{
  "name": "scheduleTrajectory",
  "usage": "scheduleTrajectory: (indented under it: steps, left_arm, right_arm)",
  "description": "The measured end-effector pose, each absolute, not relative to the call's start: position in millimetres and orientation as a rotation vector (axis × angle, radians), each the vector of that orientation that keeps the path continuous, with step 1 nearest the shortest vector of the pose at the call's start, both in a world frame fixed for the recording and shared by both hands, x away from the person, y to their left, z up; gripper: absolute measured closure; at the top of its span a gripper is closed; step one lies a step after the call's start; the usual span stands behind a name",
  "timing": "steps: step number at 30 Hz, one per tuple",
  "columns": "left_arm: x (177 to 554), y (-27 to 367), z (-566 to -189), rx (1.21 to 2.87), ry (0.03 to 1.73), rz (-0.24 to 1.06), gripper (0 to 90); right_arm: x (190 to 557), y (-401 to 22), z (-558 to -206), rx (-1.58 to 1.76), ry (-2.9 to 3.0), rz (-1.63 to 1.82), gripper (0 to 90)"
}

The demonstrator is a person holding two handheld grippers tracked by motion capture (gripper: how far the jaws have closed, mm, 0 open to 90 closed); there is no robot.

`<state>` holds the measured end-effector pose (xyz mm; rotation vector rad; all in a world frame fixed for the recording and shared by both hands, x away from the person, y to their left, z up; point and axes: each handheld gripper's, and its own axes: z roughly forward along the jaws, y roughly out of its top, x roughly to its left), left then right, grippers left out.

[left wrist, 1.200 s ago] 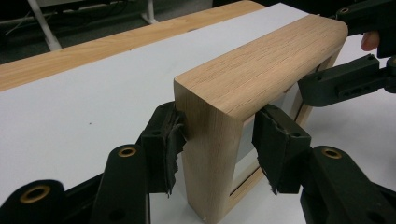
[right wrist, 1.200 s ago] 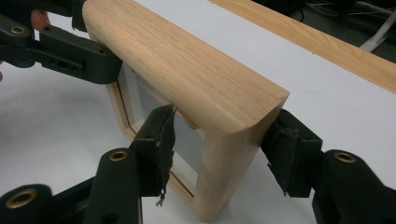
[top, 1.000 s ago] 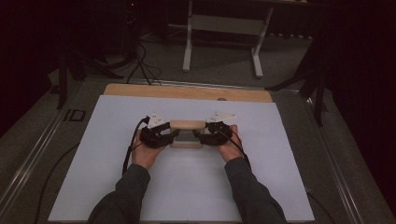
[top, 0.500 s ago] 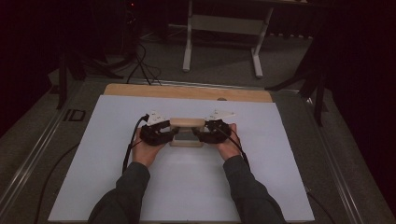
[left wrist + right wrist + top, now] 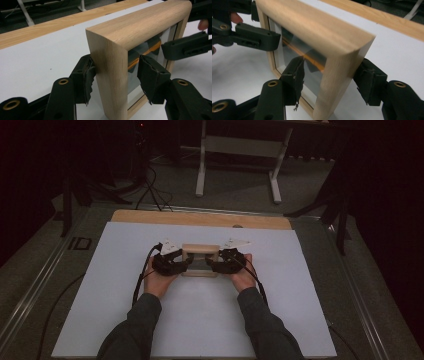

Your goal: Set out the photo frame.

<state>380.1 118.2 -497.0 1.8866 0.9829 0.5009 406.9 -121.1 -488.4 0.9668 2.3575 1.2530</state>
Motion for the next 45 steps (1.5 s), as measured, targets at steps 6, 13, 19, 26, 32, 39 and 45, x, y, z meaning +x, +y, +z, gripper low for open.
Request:
scheduleTrajectory:
  steps: [6,13,19,26,32,39,45]
  left_arm:
    - [380.6,117.9,-502.2,1.903,1.002,0.489,47.2]
    - [380.3,117.8,-510.0,1.905,1.029,0.473,48.0]
    - [378.6,117.7,-511.3,1.894,1.042,0.467,48.1]
    - [378.1,119.7,-512.1,1.891,1.054,0.454,49.9]
    - [378.4,117.5,-515.0,1.903,1.055,0.443,45.3]
    - [378.2,120.2,-515.5,1.906,1.063,0.446,42.7]
    - [378.1,121.1,-516.5,1.916,1.074,0.419,40.3]
  right_arm:
    - [405.3,-123.1,-500.1,0.98,2.395,1.211,43.4]
    - [404.9,-127.4,-498.3,0.987,2.376,1.221,48.9]
    - [405.2,-128.2,-497.4,0.984,2.374,1.217,51.4]
    - [406.9,-127.6,-496.8,0.984,2.378,1.204,51.5]
    - [407.1,-128.1,-499.2,1.007,2.385,1.209,48.6]
    - [406.6,-127.8,-498.2,1.006,2.39,1.212,42.5]
    - [406.8,-129.3,-498.0,1.013,2.411,1.22,38.9]
